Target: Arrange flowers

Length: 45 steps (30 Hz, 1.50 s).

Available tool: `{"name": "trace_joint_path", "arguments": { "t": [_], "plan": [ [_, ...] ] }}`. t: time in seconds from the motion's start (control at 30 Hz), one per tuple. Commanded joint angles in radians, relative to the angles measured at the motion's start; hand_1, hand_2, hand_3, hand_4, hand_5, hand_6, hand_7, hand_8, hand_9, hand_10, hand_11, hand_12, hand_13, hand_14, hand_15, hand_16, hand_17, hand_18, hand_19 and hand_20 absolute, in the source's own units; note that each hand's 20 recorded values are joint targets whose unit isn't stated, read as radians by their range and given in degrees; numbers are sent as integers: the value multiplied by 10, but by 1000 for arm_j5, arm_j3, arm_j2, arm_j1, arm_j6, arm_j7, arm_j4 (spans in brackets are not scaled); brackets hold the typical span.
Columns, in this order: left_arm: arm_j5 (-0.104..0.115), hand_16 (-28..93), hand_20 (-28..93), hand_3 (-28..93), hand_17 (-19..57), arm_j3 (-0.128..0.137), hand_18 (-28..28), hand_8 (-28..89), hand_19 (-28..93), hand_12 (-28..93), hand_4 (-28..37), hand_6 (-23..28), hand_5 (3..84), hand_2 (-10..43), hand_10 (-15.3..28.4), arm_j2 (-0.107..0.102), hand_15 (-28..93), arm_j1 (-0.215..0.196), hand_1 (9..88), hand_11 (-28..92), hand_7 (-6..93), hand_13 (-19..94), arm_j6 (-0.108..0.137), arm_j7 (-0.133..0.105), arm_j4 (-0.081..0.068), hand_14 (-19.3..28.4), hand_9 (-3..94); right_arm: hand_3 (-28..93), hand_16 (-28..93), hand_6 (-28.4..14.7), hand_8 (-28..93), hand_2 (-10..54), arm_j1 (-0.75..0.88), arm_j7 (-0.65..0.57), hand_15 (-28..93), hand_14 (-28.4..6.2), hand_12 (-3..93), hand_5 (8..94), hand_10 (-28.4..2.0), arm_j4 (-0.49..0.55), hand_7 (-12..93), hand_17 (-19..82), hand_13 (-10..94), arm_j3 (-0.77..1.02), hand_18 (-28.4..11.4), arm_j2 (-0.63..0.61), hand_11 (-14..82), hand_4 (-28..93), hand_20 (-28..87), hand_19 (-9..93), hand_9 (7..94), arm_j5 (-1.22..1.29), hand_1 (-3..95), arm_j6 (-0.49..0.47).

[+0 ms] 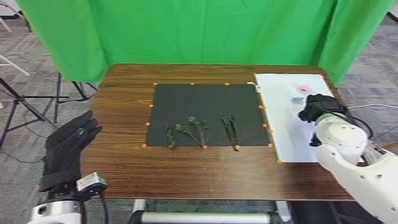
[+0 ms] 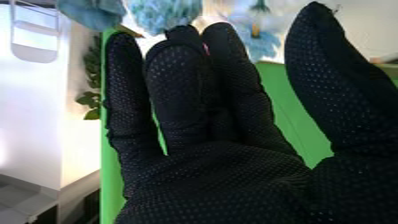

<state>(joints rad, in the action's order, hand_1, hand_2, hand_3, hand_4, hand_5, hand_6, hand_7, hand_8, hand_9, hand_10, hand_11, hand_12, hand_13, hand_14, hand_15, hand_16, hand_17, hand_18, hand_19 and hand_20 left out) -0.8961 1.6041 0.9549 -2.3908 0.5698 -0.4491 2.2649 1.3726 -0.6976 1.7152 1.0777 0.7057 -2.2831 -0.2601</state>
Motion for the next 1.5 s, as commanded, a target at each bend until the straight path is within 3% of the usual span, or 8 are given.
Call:
{"name": "trace_joint_path", "arguments": {
  "t": [0.03, 0.2, 0.23, 0.73, 0.93, 1.07, 1.17, 1.5],
  "plan": [
    [-9, -172, 26, 827, -95, -4, 210, -108, 589, 58, -200, 112, 417, 52, 197, 10, 618, 7, 260, 360, 151, 215, -13, 8, -1, 258, 337, 853, 141, -99, -96, -40, -33, -29, 815, -109, 172, 544, -196, -22, 168, 321, 633, -31, -215, -13, 222, -250, -37, 903, 544, -23, 319, -4],
    [-7, -173, 26, 826, -94, -9, 209, -108, 589, 58, -200, 113, 417, 52, 197, 8, 618, 13, 260, 362, 152, 215, -14, 7, -5, 259, 337, 847, 142, -99, -95, -39, -44, -27, 816, -109, 171, 544, -195, -25, 166, 323, 634, -54, -214, -9, 228, -251, -41, 906, 545, -39, 318, -15],
    [0, -172, 26, 827, -94, -14, 209, -108, 589, 58, -200, 113, 417, 52, 197, -2, 618, 13, 260, 362, 152, 215, -8, 0, -5, 259, 337, 847, 142, -99, -95, -39, -45, -25, 816, -108, 170, 545, -195, -26, 165, 324, 635, -56, -214, -6, 229, -251, -42, 907, 546, -41, 318, -19],
    [-7, -173, 27, 827, -93, -13, 209, -109, 589, 58, -200, 113, 419, 53, 198, 11, 619, 13, 260, 364, 152, 216, -17, 5, -8, 259, 338, 828, 142, -78, -100, -29, -57, -43, 815, -105, 169, 567, -188, -50, 182, 335, 647, -96, -215, 14, 239, -255, -52, 916, 571, -31, 328, -14],
    [-6, -173, 26, 827, -93, -10, 209, -109, 589, 58, -199, 113, 419, 53, 198, 14, 619, 17, 260, 365, 153, 216, -21, 8, -9, 259, 339, 813, 149, -45, -118, 2, -65, -49, 803, -94, 169, 626, -162, -52, 211, 357, 677, -131, -209, 5, 259, -272, -57, 921, 641, -61, 364, 44],
    [-8, -173, 26, 829, -94, -13, 209, -109, 589, 57, -200, 114, 419, 53, 198, 17, 619, 20, 260, 365, 152, 216, -24, 13, -10, 260, 338, 753, 163, -30, -17, 1, -84, -63, 786, -78, 173, 672, -134, -65, 238, 379, 714, -165, -203, -2, 278, -282, -66, 930, 709, -71, 424, 77],
    [-11, -173, 26, 829, -94, -13, 209, -109, 589, 57, -201, 114, 419, 53, 198, 19, 619, 24, 261, 366, 152, 216, -23, 15, -11, 260, 339, 722, 168, -19, -10, -4, -106, -74, 778, -69, 177, 705, -123, -85, 257, 388, 732, -197, -200, -8, 280, -282, -69, 931, 739, -92, 465, 113],
    [-2, -173, 26, 828, -93, -18, 209, -109, 590, 56, -199, 114, 419, 54, 198, 11, 619, 12, 260, 365, 151, 216, -14, -1, -11, 259, 338, 719, 183, -3, -4, -15, -108, -79, 761, -56, 239, 770, -94, -75, 254, 408, 772, -227, -190, -31, 234, -282, -60, 932, 808, -122, 511, 195]
  ]
}}
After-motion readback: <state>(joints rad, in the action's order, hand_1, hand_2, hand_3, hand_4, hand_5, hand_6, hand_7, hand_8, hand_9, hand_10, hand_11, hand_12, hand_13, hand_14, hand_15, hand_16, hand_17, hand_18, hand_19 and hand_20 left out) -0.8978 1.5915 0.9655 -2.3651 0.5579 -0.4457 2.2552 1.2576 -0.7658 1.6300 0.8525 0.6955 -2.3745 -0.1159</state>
